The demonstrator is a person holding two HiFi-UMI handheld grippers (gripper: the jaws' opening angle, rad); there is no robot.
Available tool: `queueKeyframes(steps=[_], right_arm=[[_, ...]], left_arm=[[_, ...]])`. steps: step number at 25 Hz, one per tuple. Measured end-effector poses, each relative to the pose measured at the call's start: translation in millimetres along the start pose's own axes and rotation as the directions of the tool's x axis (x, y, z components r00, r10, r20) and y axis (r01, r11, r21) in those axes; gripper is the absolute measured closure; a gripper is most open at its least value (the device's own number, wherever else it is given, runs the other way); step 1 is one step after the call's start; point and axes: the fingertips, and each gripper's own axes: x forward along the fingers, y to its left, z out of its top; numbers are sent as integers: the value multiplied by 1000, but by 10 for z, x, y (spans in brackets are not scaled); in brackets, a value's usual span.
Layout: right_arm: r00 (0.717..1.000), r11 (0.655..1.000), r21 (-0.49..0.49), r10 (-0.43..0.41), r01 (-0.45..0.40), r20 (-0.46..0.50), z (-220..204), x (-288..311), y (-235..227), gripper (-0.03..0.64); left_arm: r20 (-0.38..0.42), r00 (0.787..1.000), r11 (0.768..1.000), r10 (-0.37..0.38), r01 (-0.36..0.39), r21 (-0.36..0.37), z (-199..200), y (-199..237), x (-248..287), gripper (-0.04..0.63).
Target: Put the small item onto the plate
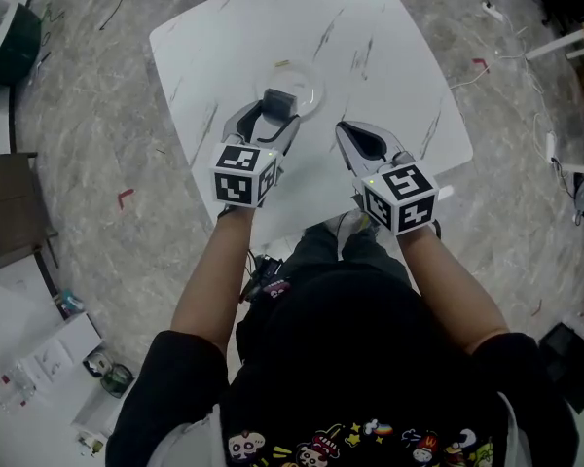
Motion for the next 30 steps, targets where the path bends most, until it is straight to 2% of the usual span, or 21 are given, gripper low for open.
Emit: queueKeyframes(steps=[7, 17, 30], right_arm=[[1000, 1000, 21, -19, 19, -19, -80, 287, -76, 600], [998, 997, 63, -51, 54, -41, -235, 377, -177, 600], [996, 990, 116, -80, 85, -50, -379, 376, -326, 600]], left_arm=[[-31, 1000, 999, -1, 2, 36, -84, 190, 287, 295], [-114, 994, 991, -7, 22, 133, -243, 399, 816, 295], [-185, 983, 991, 6, 19, 131, -418, 519, 1127, 295]])
